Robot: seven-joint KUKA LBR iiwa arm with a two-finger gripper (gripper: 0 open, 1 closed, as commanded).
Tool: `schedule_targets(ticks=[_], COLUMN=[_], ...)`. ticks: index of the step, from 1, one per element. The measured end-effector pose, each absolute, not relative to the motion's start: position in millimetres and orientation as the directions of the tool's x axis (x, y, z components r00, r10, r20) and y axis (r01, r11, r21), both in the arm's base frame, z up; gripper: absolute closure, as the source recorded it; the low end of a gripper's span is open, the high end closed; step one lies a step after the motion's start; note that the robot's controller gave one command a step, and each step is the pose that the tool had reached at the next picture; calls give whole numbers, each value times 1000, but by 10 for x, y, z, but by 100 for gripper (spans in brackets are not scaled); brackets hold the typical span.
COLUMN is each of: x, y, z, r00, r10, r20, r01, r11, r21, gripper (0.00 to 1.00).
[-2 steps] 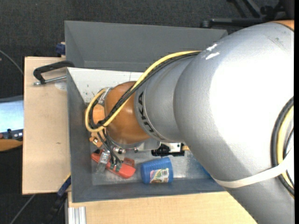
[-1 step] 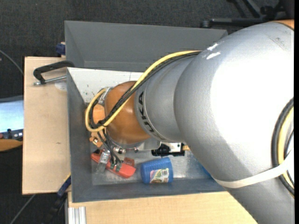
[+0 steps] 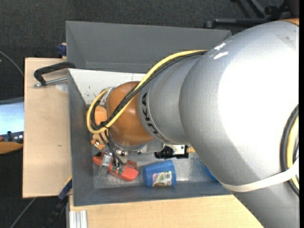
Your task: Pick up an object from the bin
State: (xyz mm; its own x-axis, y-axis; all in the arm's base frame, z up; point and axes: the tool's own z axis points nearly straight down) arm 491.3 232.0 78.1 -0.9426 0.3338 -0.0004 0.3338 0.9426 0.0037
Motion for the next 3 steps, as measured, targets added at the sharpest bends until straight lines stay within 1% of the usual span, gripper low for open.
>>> schedule_targets(ticks=[1, 2, 3], x=[4899, 4926, 4918], y=[2319, 2332, 2328], z=[990, 1253, 1376], r00=[-943, -943, -943], r10=[333, 333, 332], r20=[2, -5, -2], r01=[333, 333, 332], r11=[943, 943, 943], r21=[2, 9, 7], gripper=[100, 100, 100])
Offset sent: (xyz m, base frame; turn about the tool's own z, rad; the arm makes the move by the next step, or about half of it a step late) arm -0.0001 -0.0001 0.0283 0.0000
